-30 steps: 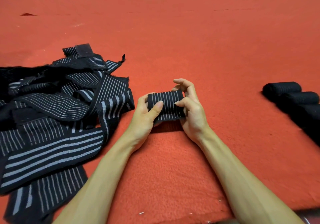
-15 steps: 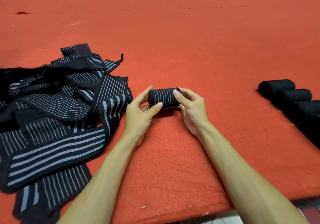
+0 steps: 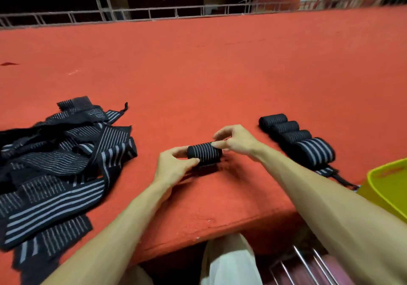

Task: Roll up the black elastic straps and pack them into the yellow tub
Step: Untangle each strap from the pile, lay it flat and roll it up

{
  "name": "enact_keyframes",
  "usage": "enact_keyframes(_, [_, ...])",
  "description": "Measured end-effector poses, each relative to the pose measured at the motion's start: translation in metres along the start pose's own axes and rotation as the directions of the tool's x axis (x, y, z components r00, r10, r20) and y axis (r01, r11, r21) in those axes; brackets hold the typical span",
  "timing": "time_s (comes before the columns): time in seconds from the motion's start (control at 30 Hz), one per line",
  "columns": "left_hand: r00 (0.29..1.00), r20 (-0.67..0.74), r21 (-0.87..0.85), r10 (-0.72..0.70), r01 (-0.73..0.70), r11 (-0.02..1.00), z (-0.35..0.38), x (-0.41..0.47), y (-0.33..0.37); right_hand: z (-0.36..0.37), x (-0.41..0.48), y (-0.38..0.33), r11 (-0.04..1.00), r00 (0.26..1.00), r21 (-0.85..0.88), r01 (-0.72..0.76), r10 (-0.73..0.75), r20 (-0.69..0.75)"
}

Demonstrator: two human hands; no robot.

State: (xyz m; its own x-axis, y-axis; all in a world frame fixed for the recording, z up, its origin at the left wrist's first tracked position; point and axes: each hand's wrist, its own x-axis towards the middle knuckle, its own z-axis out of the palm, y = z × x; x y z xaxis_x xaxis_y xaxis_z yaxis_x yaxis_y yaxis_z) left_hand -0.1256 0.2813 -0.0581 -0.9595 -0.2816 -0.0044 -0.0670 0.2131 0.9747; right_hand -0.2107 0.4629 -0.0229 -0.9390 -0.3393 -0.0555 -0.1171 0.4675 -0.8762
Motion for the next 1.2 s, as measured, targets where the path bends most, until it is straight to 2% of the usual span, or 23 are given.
enact_keyframes(0.13, [0.994, 0.108, -0.009, 0.024, -0.023, 1.000, 0.056, -0.015, 0.014, -0.066, -0.015, 0.001, 0.997, 0.985, -0.073, -0.010, -0.003, -0.173])
enact_keyframes(0.27, [0.965, 0.261, -0.084, -0.036, 0.060, 0.995, 0.116, -0.031, 0.020, -0.111, -0.022, 0.021, 0.992, 0.928, -0.129, -0.001, -0.048, -0.370])
enact_keyframes(0.37, [0.952, 0.305, 0.011, 0.025, -0.030, 0.999, 0.144, -0.033, 0.019, -0.127, -0.021, 0.032, 0.994, 0.903, -0.112, -0.003, -0.045, -0.428])
enact_keyframes(0.47, [0.944, 0.322, 0.116, 0.073, -0.116, 0.986, 0.163, -0.032, 0.017, -0.136, -0.019, 0.039, 0.993, 0.910, -0.114, -0.010, -0.038, -0.412])
enact_keyframes(0.57, [0.955, 0.276, 0.196, 0.105, -0.163, 0.967, 0.172, -0.032, 0.015, -0.136, -0.017, 0.042, 0.993, 0.917, -0.116, -0.002, -0.044, -0.396])
enact_keyframes(0.73, [0.959, 0.236, 0.261, 0.159, -0.220, 0.940, 0.170, -0.034, 0.017, -0.117, -0.017, 0.041, 0.993, 0.946, -0.114, -0.019, -0.019, -0.323])
enact_keyframes(0.8, [0.947, 0.272, 0.286, 0.172, -0.250, 0.925, 0.167, -0.033, 0.019, -0.109, -0.018, 0.036, 0.990, 0.956, -0.139, -0.015, -0.027, -0.293])
enact_keyframes(0.9, [0.916, 0.387, 0.338, 0.104, -0.247, 0.908, 0.158, -0.031, 0.016, -0.094, -0.021, 0.026, 0.981, 0.964, -0.194, 0.008, -0.059, -0.259])
enact_keyframes(1.07, [0.954, 0.285, 0.310, 0.092, -0.182, 0.933, 0.081, -0.025, 0.005, -0.054, -0.021, 0.008, 0.982, 0.975, -0.182, 0.047, -0.085, -0.208])
enact_keyframes(1.2, [0.969, 0.176, 0.438, 0.173, -0.234, 0.868, -0.028, -0.022, -0.005, 0.006, -0.015, -0.014, 0.991, 0.998, -0.121, 0.056, -0.061, -0.032])
